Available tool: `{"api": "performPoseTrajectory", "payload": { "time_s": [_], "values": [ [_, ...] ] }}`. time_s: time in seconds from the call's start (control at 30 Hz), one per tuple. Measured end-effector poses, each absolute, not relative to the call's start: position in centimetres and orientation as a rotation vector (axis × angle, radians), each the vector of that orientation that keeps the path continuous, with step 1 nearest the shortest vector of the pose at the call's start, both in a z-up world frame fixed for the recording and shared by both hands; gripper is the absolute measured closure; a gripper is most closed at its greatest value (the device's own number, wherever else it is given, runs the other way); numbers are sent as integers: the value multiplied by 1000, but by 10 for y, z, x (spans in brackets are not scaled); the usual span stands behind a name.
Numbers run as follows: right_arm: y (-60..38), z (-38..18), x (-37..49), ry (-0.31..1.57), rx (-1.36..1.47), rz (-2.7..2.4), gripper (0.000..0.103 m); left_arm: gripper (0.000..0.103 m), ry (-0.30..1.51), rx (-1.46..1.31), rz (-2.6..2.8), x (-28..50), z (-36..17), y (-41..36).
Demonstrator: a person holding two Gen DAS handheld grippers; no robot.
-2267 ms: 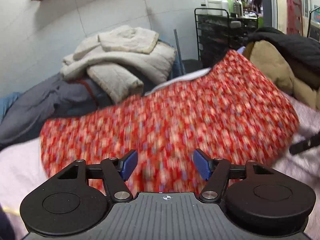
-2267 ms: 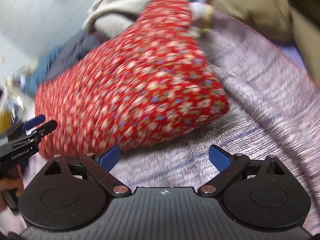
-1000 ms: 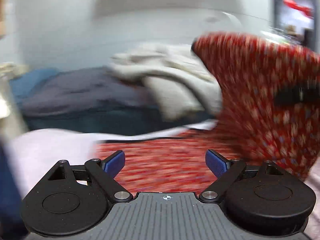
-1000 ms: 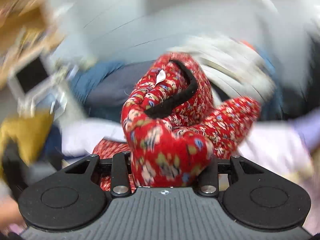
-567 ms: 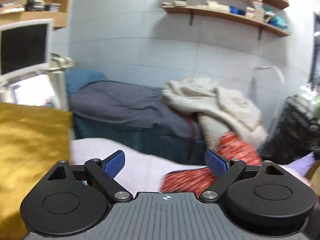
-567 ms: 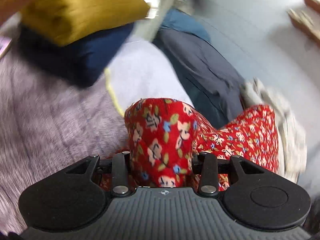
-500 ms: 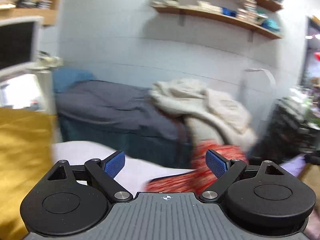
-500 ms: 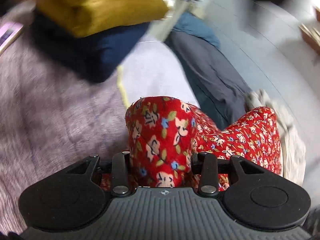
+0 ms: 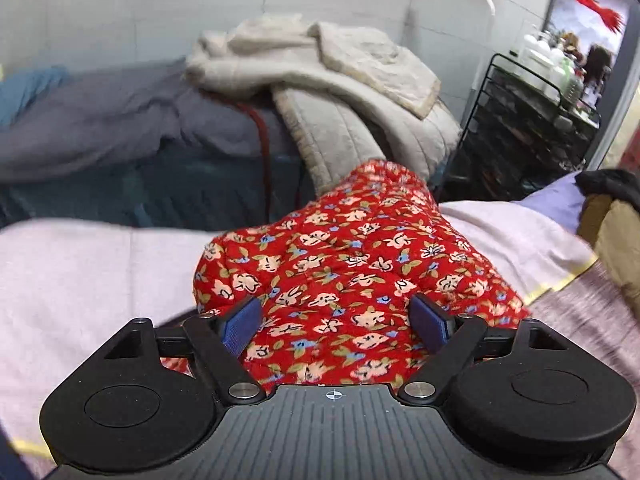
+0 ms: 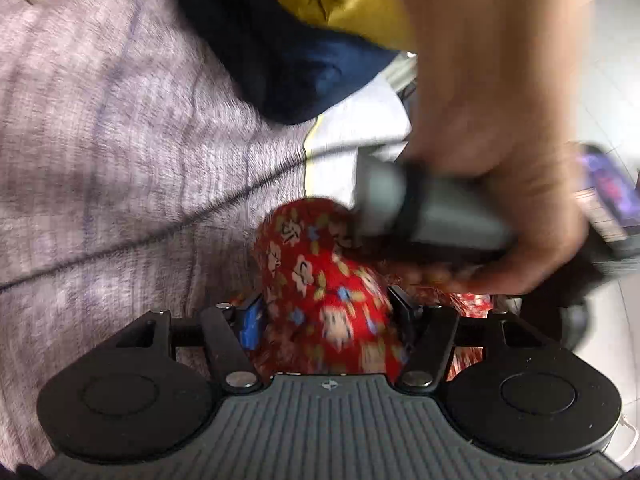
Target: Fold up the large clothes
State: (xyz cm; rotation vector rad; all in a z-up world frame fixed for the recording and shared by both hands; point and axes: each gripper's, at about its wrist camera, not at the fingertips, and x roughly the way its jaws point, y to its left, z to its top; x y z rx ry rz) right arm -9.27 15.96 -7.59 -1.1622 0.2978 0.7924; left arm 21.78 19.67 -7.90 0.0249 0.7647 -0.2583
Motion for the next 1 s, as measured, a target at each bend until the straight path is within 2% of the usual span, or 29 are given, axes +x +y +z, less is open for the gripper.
{"api": "performPoseTrajectory", "payload": {
  "time_s": [0.1,0.2,0.3,0.37,0.4,0.47,0.5,0.53,0.67,0.77,1.0],
  "values": [
    [118,-29,-96,363,-920,841,34,0,687,13,-265,212,-92,196],
    [64,24,-74,455,-562,827,17,0,611,-29,-268,202,-97,207],
    [24,42,-24,617,-346,732,14,0,591,-40,-267,195,-92,210],
    [18,32,11,768,-328,728,18,0,599,-30,-275,193,-92,210],
    [15,26,23,818,-313,721,22,0,605,-22,-278,194,-90,209],
    [21,3,43,883,-276,747,18,0,613,-16,-289,197,-85,208],
    [25,-6,52,921,-281,759,9,0,613,-14,-299,196,-83,208],
    [29,-12,56,925,-294,742,0,0,612,-22,-307,196,-77,209],
    [65,-33,64,965,-459,706,0,0,602,-30,-176,181,-43,221],
    [68,-37,78,998,-414,712,0,0,599,-44,-102,149,-25,234],
    [79,-44,89,1031,-450,732,0,0,741,209,29,119,-65,198]
  ]
}}
